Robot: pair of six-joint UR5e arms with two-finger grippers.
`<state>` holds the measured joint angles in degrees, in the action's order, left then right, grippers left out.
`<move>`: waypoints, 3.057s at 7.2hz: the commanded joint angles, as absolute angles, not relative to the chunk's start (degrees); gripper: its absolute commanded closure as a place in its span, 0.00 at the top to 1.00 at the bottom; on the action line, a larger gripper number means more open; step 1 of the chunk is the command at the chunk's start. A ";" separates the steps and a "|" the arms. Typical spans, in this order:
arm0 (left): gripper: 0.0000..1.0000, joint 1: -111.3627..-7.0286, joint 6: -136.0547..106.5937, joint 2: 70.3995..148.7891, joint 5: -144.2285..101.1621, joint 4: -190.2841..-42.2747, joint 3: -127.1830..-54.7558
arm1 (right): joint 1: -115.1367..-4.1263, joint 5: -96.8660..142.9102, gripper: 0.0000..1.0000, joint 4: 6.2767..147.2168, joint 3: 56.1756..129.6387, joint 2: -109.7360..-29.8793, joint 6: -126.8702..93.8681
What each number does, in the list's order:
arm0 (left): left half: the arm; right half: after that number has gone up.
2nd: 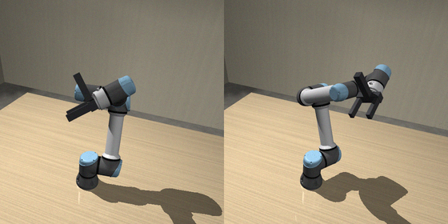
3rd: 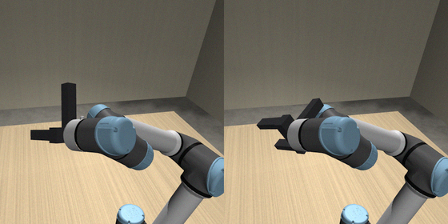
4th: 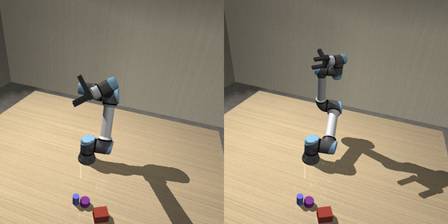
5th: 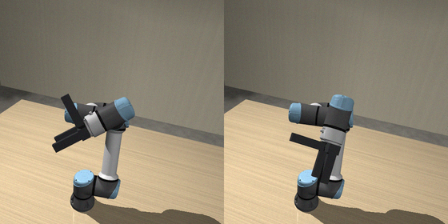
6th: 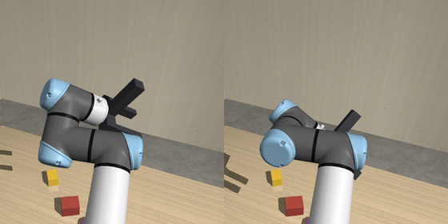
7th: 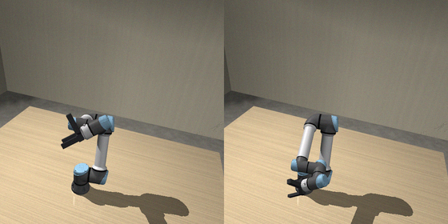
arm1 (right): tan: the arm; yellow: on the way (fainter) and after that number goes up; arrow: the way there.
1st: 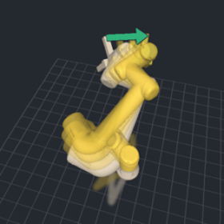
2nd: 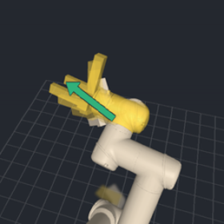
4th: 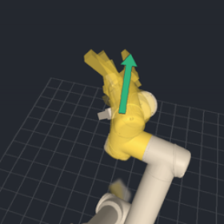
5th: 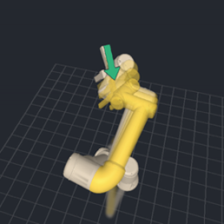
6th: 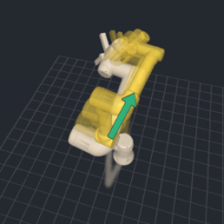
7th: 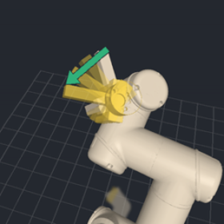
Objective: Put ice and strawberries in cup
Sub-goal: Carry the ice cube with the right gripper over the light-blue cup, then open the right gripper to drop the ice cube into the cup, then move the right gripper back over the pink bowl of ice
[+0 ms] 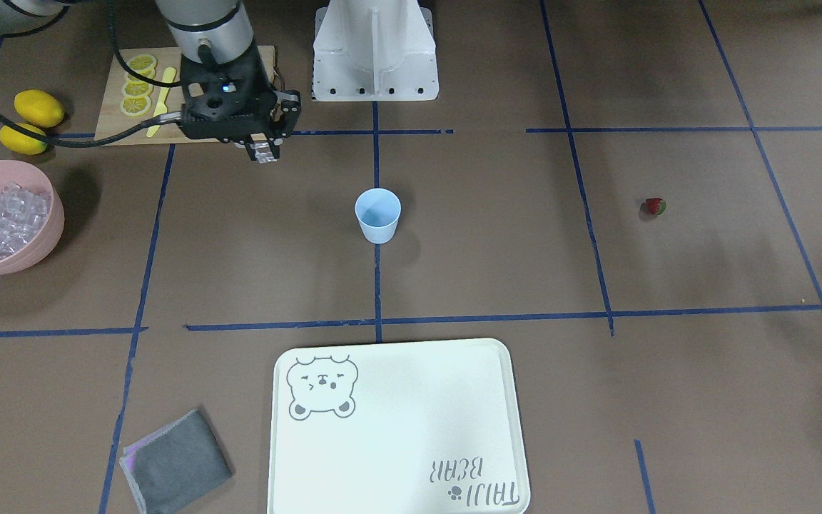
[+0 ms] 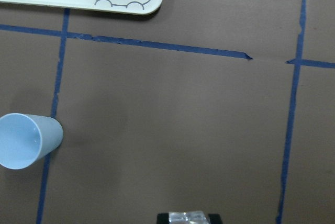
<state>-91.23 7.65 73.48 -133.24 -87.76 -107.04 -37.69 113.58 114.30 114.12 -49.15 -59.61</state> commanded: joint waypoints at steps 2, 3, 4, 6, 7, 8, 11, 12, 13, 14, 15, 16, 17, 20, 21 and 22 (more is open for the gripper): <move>1.00 -91.23 7.65 73.04 -133.24 -87.80 -106.96 | -31.04 107.25 0.00 105.96 100.50 -40.88 -69.05; 1.00 -91.23 7.65 73.04 -133.24 -87.80 -106.88 | -29.37 104.88 0.00 103.30 96.28 -39.04 -70.82; 1.00 -91.23 7.65 73.04 -133.24 -87.80 -106.96 | -28.05 104.24 0.00 101.01 93.46 -38.68 -71.71; 1.00 -91.23 7.65 73.04 -133.24 -87.80 -106.88 | -26.99 102.83 0.00 100.55 92.38 -39.20 -71.63; 1.00 -91.23 7.65 73.04 -133.24 -87.80 -106.79 | -26.90 102.75 0.04 100.55 91.68 -39.46 -70.85; 1.00 -91.23 7.65 73.04 -133.24 -87.80 -106.87 | -26.89 102.74 0.58 100.55 91.50 -39.64 -70.58; 1.00 -91.23 7.65 73.04 -133.24 -87.80 -106.88 | -26.98 102.39 0.99 100.55 92.46 -39.46 -70.58; 1.00 -91.23 7.65 73.04 -133.24 -87.80 -106.88 | -27.07 102.31 0.99 100.63 92.98 -39.29 -70.32; 1.00 -91.23 7.65 73.04 -133.24 -87.80 -106.88 | -27.59 102.48 0.99 100.72 94.12 -39.46 -69.44; 1.00 -91.23 7.65 73.04 -133.24 -87.80 -106.88 | -28.82 103.52 0.99 100.81 95.17 -40.33 -69.17; 1.00 -91.23 7.65 73.04 -133.24 -87.80 -106.88 | -30.31 104.93 0.99 100.72 97.10 -42.87 -67.26; 1.00 -91.23 7.65 73.04 -133.24 -87.80 -106.88 | -32.67 106.77 0.99 100.72 100.60 -46.63 -62.80; 1.00 -91.23 7.73 73.04 -133.33 -87.80 -106.96 | -35.04 109.05 0.99 100.46 102.98 -51.11 -58.58; 1.00 -91.14 7.65 73.04 -133.33 -87.80 -107.05 | -42.25 112.74 0.99 99.59 109.94 -62.63 -44.08; 1.00 -91.14 7.73 73.04 -133.33 -87.80 -107.05 | -44.97 114.76 0.99 99.49 112.30 -67.28 -38.55; 1.00 -91.14 7.65 73.04 -133.59 -87.80 -107.05 | -48.13 116.70 0.99 99.49 115.11 -72.28 -32.93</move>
<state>-91.16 7.68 73.04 -133.39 -87.80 -107.04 -44.44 114.27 99.62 111.90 -66.39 -39.74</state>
